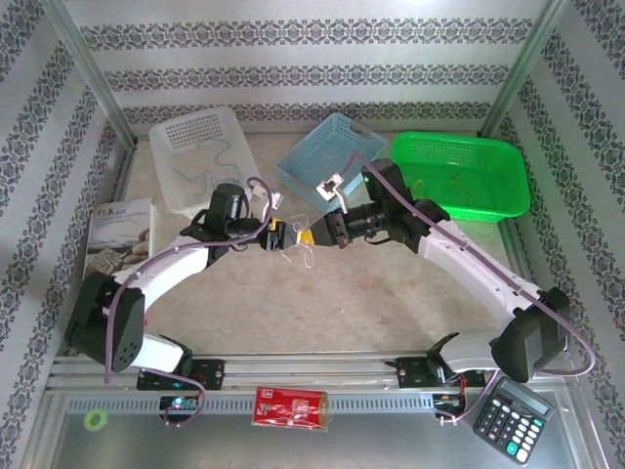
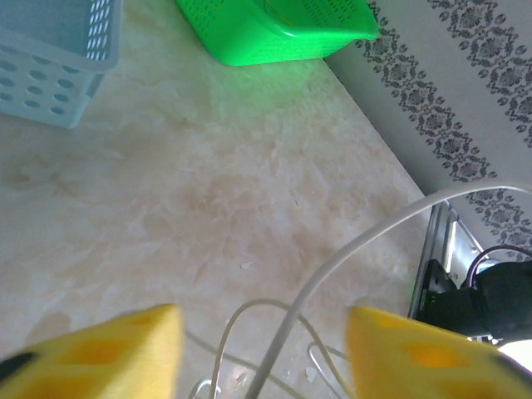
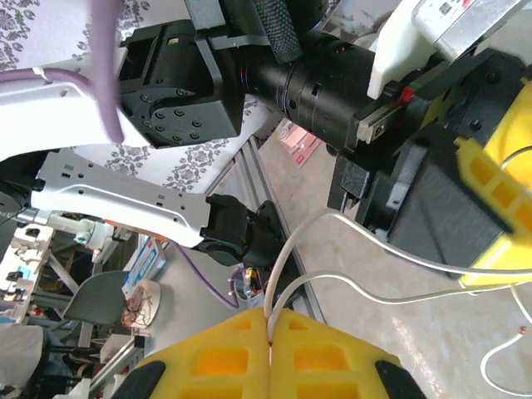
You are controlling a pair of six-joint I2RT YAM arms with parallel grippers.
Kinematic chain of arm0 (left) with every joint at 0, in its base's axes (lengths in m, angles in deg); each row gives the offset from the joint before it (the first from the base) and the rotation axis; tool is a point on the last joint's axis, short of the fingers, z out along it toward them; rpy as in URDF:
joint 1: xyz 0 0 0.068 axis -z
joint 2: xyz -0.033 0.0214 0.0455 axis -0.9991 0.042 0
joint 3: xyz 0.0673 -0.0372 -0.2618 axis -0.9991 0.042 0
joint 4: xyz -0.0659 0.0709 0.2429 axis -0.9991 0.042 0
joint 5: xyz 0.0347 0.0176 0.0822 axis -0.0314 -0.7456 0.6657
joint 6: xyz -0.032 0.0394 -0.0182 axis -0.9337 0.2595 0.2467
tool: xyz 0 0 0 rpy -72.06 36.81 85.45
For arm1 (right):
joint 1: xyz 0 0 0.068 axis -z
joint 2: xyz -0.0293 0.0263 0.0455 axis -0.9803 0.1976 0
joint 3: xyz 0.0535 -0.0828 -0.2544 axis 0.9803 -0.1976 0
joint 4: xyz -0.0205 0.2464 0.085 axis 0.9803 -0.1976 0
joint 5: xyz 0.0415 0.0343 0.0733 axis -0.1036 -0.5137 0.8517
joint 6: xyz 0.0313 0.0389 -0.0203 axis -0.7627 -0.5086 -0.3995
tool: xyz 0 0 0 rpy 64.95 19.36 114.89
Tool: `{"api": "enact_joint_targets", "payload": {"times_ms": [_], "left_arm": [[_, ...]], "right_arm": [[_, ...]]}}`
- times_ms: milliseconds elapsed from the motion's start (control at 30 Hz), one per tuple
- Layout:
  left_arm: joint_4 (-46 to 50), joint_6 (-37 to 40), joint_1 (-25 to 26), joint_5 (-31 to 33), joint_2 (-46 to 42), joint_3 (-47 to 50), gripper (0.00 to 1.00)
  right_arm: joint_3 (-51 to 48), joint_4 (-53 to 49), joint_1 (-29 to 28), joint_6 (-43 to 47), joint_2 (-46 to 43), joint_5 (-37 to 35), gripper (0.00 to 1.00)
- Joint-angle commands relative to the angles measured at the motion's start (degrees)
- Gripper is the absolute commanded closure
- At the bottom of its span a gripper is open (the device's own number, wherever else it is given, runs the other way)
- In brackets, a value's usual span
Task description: Untangle the cables
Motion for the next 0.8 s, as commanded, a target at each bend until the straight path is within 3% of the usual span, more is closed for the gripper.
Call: {"api": "enact_joint_targets", "payload": {"times_ms": [0,33,67,167,200,267,300,400,767], "left_arm": [[-5.5,-1.9,-0.4,-1.9,0.5,-2.8,0.80],[-5.7,-2.3,-0.3,-0.7,0.3,-2.8,0.95],[-6.0,-2.8,-0.3,1.2,-0.2,-2.6,1.00],[-6.9,-4.2,-0.4,5.5,-2.3,-1.9,1.00],[-7.3,-4.7,-0.4,6.7,-2.9,-1.7,1.00],[-7.9,-5.4,-0.5,7.6,-3.9,-1.6,1.00],[-7.8,-5.5,-0.4,7.7,-4.3,-1.8,1.00],[-7.1,-5.6,-0.4,7.7,-5.1,-2.4,1.00],[-7.4,-6.6,-0.3,7.9,-6.3,-2.5,1.00]], "right_arm": [[-1.6,0.9,1.5,1.4,-1.0,1.2,1.00],[-2.8,1.2,2.1,1.4,-1.3,0.8,1.00],[-4.6,1.6,2.8,1.5,-1.5,0.2,1.00],[-11.0,3.3,4.4,1.8,-1.1,-3.2,1.00],[-13.2,3.5,4.8,2.3,-0.5,-4.6,0.94],[-16.8,5.1,5.2,2.5,1.0,-6.5,0.65],[-18.3,5.9,5.5,2.5,1.6,-7.5,0.56],[-21.0,7.7,6.4,1.8,1.9,-10.4,0.44],[-20.1,12.9,7.0,-6.3,-8.3,-15.5,0.40]]}}
